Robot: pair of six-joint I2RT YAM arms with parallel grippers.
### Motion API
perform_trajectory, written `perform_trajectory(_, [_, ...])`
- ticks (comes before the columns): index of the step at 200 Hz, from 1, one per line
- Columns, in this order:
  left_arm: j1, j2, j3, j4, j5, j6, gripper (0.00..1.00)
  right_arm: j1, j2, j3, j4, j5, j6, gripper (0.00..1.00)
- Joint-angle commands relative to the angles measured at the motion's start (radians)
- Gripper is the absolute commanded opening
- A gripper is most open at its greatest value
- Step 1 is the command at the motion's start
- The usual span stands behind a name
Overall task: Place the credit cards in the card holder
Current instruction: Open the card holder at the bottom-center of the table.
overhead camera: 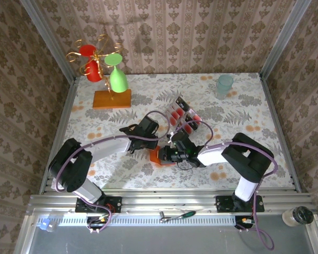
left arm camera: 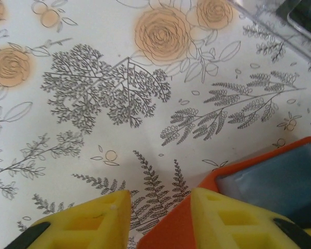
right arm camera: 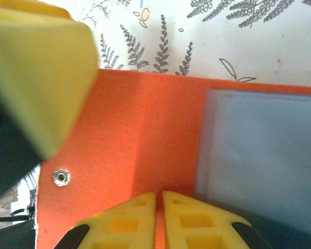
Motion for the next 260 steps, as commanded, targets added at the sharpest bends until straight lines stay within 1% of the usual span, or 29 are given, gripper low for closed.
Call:
perform_trajectory(1, [0.038,-0.069,0.013,0.019,0.053,-0.071,0.42,0.006,0.042,-0.001,0.075,-0.001,0.036,0.14])
perform_trajectory(31, [0.054,-0.139,-0.03,0.1,0.141,-0.184,0.45,0.005,0.066,-0.025,0.12,0.012,0.065,0.16])
perform_trajectory(46, [0.051,-0.168,-0.077,0.178,0.188,-0.261,0.45,0.007,0.072,-0.033,0.135,0.018,0.074,0.16])
perform_trajectory(64, [0.038,-0.199,-0.142,0.29,0.216,-0.367,0.45,0.007,0.077,-0.04,0.15,0.022,0.085,0.16])
perform_trajectory(102, [-0.003,-0.249,-0.256,0.454,0.207,-0.519,0.45,0.01,0.089,-0.042,0.166,0.024,0.095,0.15])
perform_trajectory(118, [-0.021,-0.254,-0.293,0.511,0.199,-0.564,0.45,0.012,0.091,-0.043,0.172,0.027,0.099,0.15])
perform_trajectory(138, [-0.035,-0.253,-0.322,0.528,0.177,-0.581,0.45,0.014,0.09,-0.046,0.182,0.03,0.106,0.15])
perform_trajectory(169, [-0.03,-0.238,-0.382,0.569,0.16,-0.598,0.45,0.012,0.06,-0.058,0.18,0.037,0.108,0.15])
perform_trajectory(215, [-0.019,-0.191,-0.417,0.591,0.159,-0.564,0.45,-0.001,-0.041,-0.076,0.087,0.061,0.063,0.14])
perform_trajectory(260, [-0.019,-0.14,-0.42,0.631,0.171,-0.529,0.43,-0.041,-0.105,-0.122,0.043,0.086,0.035,0.13])
